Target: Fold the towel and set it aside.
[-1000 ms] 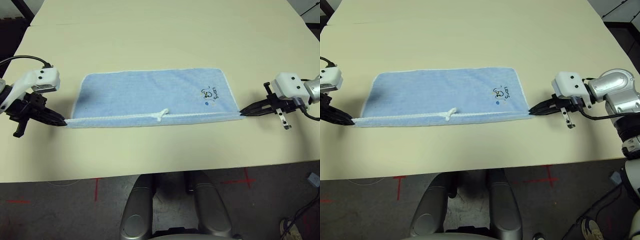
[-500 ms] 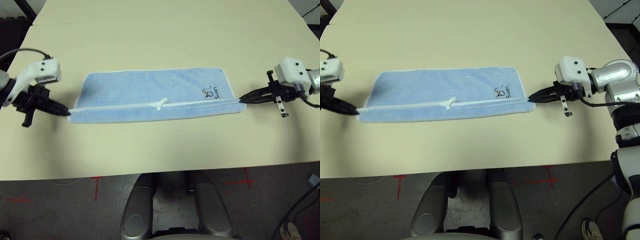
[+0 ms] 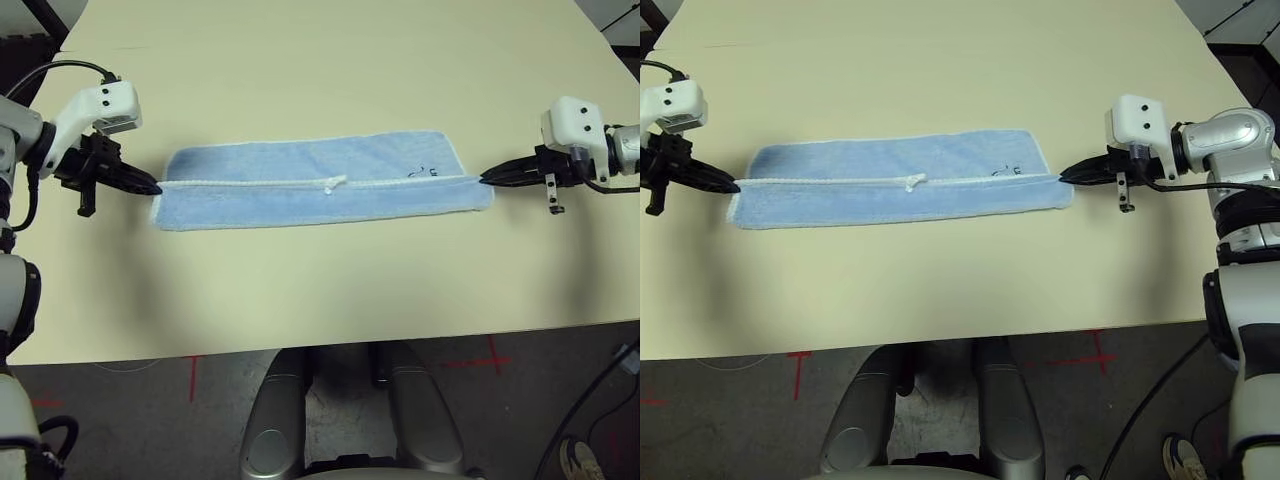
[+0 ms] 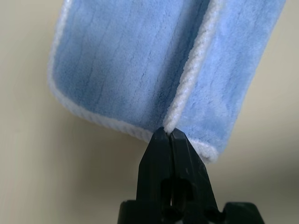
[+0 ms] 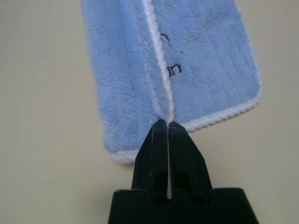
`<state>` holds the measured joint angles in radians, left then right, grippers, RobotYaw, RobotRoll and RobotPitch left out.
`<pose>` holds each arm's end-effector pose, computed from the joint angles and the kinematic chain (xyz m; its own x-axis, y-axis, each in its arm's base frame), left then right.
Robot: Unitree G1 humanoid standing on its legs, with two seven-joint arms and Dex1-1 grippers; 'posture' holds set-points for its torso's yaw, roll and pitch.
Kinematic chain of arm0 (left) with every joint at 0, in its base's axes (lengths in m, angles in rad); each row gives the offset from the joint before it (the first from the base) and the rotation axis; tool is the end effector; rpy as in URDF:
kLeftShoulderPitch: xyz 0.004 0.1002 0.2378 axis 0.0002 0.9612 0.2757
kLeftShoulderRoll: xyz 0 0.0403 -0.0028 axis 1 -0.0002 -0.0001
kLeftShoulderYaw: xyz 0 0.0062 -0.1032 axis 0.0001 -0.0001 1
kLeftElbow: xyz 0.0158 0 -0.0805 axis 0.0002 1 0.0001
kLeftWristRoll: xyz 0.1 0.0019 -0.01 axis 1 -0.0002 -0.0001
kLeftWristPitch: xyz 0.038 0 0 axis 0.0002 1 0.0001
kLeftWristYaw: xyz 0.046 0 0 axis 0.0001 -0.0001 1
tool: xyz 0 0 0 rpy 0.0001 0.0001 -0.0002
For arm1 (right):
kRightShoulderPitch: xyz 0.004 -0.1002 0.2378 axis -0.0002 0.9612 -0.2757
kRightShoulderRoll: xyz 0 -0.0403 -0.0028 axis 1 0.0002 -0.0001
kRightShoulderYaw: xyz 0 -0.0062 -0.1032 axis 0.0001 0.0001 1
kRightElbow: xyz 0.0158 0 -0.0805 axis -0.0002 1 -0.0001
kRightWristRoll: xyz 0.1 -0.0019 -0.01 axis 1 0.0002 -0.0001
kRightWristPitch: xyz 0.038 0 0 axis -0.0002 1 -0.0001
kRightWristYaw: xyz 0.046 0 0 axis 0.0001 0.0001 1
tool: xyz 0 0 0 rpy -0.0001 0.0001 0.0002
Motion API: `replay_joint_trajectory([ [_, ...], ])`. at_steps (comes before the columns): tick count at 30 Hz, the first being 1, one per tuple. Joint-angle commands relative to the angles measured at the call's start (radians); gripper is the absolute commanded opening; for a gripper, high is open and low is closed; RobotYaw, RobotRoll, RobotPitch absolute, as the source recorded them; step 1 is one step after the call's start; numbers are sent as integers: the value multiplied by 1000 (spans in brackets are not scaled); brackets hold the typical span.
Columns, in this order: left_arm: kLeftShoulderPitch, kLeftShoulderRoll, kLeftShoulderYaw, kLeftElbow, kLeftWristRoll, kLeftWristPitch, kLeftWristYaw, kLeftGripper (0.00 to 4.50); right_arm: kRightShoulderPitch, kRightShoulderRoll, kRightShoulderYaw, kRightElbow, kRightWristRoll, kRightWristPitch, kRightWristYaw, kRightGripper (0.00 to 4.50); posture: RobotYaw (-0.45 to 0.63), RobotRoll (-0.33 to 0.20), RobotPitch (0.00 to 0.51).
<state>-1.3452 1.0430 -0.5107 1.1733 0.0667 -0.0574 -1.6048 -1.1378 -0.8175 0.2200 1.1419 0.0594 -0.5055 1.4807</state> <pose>0.3053 0.3506 0.3133 0.4338 -0.3970 -0.8088 0.8800 0.3793 0.2858 0.3297 -0.3054 0.2539 0.4463 0.7219 -0.5288 -0.8269 0.1067 -0.5522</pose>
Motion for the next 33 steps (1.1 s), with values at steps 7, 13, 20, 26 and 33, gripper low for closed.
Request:
replay_joint_trajectory([
  [7, -12, 18, 94, 40, 115, -6, 20, 27, -25, 18, -49, 48, -71, -28, -69, 0, 69, 0, 317],
  [13, -13, 16, 128, 51, 160, -8, 43, 27, -38, 38, -68, 59, -91, -43, -128, 0, 70, 0, 318],
  [20, -18, 9, 155, 54, 193, -12, 74, 27, -59, 53, -69, 78, -138, -81, -240, 0, 72, 0, 320],
  [26, -23, -1, 175, 61, 212, -46, 149, 27, -69, 56, -67, 93, -171, -89, -284, 0, 74, 0, 319],
  [33, -36, -22, 185, 81, 233, -73, 207, 27, -65, 53, -67, 100, -203, -93, -312, 0, 68, 0, 320],
])
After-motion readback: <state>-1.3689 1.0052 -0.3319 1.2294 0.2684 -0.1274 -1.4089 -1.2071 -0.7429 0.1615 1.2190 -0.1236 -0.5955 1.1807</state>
